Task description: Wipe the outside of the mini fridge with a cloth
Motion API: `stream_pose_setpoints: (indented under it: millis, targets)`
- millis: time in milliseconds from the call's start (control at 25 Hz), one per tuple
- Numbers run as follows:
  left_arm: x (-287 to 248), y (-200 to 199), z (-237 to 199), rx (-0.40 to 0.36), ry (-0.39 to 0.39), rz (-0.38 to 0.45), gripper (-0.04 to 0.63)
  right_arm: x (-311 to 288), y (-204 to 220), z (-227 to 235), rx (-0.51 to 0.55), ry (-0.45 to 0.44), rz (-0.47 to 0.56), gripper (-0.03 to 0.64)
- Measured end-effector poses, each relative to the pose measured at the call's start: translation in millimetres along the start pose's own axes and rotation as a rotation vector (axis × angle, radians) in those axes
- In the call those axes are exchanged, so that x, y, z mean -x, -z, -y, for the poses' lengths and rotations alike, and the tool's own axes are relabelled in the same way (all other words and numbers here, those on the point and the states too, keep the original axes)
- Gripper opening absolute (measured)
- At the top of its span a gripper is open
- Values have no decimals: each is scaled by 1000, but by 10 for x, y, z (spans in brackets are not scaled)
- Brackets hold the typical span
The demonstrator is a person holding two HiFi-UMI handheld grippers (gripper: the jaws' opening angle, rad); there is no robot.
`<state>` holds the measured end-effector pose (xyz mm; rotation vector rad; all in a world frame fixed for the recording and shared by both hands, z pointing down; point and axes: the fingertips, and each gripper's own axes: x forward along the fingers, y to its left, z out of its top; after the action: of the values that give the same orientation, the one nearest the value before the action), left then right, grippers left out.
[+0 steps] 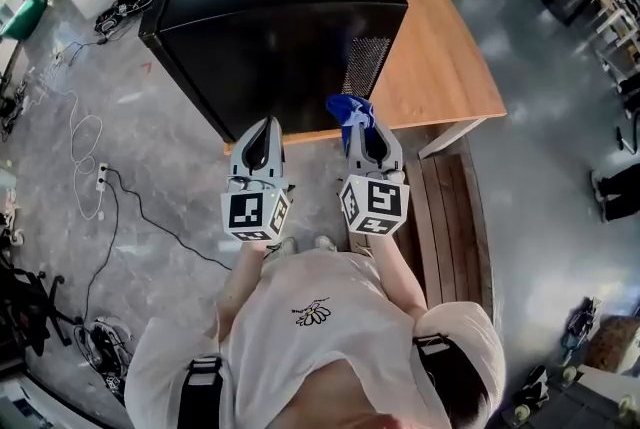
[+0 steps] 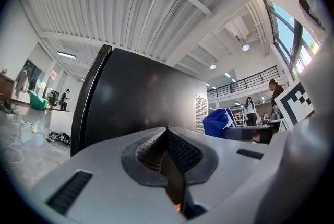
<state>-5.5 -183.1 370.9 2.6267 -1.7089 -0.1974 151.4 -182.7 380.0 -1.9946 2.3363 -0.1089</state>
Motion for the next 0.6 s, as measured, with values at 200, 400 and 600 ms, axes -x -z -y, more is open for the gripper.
stream_pose_setpoints:
  millis: [200,400,600]
  targets:
    - [67,-5,-49,-7,12,3,5,65,6,-7,-12,24,1,61]
    - [85,1,-95,-16,20,-8,5,84,-26,-111,-14,16,7,61]
    - [135,-35,-90,-22,23,-1,5,98,-26,-188,-12,-3,7,61]
